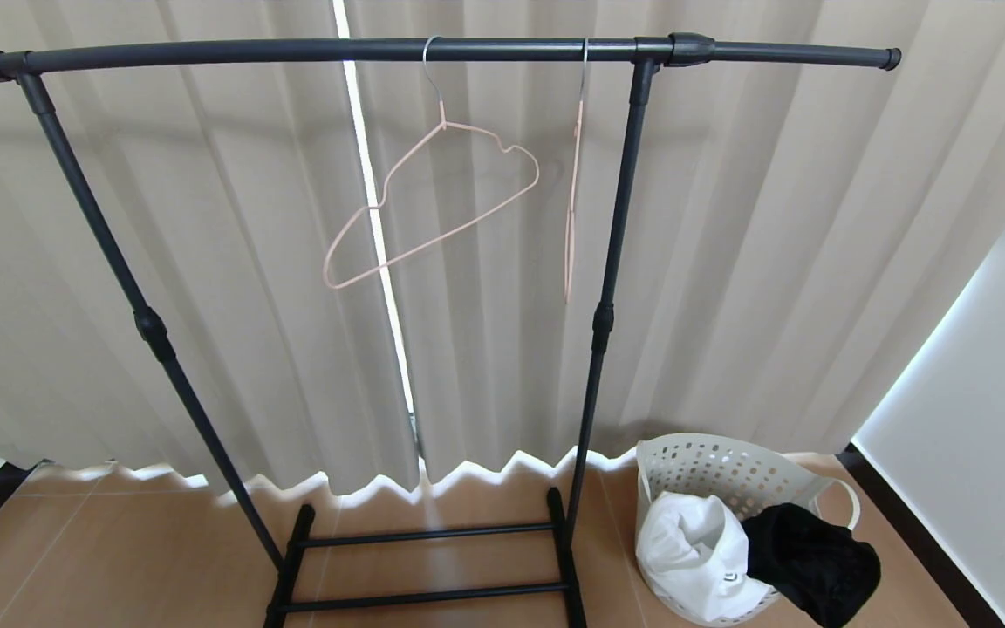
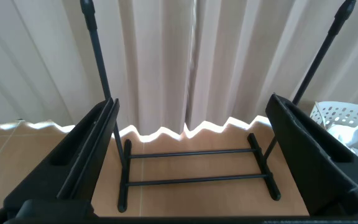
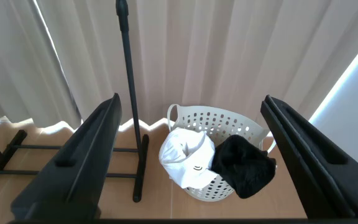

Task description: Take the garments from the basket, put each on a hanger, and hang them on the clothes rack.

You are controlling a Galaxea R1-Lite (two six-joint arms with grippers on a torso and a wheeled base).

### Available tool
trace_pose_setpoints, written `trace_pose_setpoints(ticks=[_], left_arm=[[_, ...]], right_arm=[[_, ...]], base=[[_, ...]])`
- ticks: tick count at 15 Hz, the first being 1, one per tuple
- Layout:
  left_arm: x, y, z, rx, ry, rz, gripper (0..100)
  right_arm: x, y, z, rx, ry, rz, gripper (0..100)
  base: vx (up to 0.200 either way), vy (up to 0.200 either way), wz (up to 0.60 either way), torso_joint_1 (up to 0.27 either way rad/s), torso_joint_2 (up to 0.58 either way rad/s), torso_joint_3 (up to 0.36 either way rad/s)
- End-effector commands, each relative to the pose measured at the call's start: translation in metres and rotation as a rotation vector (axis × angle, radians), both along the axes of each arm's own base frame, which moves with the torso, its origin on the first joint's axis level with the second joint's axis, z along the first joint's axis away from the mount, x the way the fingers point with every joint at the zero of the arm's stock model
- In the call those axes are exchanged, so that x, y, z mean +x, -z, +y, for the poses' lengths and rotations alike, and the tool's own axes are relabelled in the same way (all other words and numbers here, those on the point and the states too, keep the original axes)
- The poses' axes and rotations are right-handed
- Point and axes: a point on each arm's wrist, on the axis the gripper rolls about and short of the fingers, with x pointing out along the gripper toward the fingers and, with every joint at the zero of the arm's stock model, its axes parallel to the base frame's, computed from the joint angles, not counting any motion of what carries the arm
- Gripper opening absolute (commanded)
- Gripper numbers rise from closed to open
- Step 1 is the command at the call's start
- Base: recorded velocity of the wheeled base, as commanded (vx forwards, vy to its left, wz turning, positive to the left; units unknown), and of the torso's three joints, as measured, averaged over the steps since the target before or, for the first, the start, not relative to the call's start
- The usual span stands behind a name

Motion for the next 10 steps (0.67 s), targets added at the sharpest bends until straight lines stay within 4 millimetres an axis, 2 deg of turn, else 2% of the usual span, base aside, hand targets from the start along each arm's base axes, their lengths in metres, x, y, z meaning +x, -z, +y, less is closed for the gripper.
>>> trace_pose_setpoints(ticks=[1,10], left_arm=[[0.0,0.0,0.0,0.0,-0.001,0.0,100],[0.0,0.0,0.0,0.0,-0.001,0.0,100]], right_arm=[[0.0,-0.0002,0.0,0.001,0.0,0.0,100],[0.0001,0.0002,0.0,0.001,0.0,0.002,100]], base=[[0.0,0.0,0.0,0.0,0.0,0.0],[0.0,0.0,0.0,0.0,0.0,0.0]])
